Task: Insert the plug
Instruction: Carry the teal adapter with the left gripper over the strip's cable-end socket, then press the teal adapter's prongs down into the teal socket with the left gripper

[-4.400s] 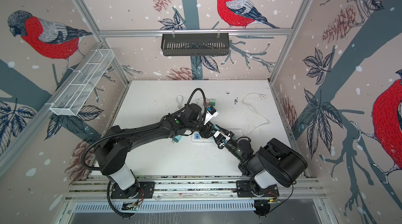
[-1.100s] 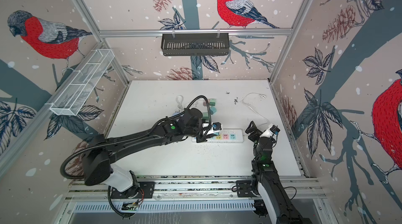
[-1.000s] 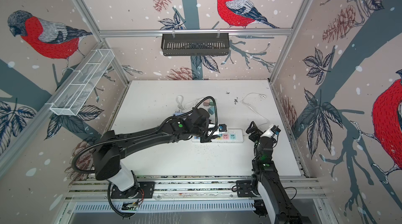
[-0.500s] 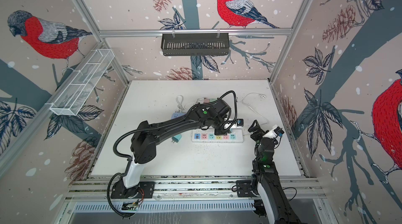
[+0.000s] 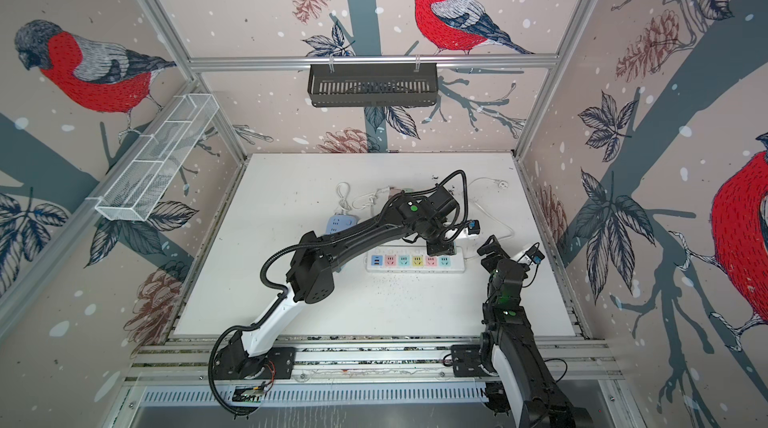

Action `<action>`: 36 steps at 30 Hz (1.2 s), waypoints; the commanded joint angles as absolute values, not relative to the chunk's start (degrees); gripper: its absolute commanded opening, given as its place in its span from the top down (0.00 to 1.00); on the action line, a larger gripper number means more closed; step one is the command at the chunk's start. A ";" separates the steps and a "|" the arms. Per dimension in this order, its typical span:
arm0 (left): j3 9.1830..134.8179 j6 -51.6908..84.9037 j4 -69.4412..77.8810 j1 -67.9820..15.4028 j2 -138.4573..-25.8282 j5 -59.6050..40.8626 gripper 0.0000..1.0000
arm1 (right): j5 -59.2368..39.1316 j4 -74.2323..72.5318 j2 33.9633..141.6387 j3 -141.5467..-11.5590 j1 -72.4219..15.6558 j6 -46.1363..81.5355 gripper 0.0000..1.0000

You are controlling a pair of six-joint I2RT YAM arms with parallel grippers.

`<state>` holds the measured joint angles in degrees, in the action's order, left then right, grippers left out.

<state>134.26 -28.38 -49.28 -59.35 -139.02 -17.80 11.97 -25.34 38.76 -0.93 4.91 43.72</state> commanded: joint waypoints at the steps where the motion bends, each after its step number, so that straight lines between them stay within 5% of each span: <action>1: 134.27 -27.12 -51.61 -59.32 -139.15 -19.53 1.00 | 11.96 -25.57 38.75 -1.13 5.03 44.41 0.00; 36: 135.97 -26.40 -53.96 -59.33 -144.84 -13.01 1.00 | 10.33 -26.72 38.33 -0.61 4.75 43.24 0.00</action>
<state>135.72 -25.91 -50.57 -59.31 -144.35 -14.31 10.70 -25.45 38.30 -0.64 4.91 43.62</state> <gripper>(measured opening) 0.294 0.997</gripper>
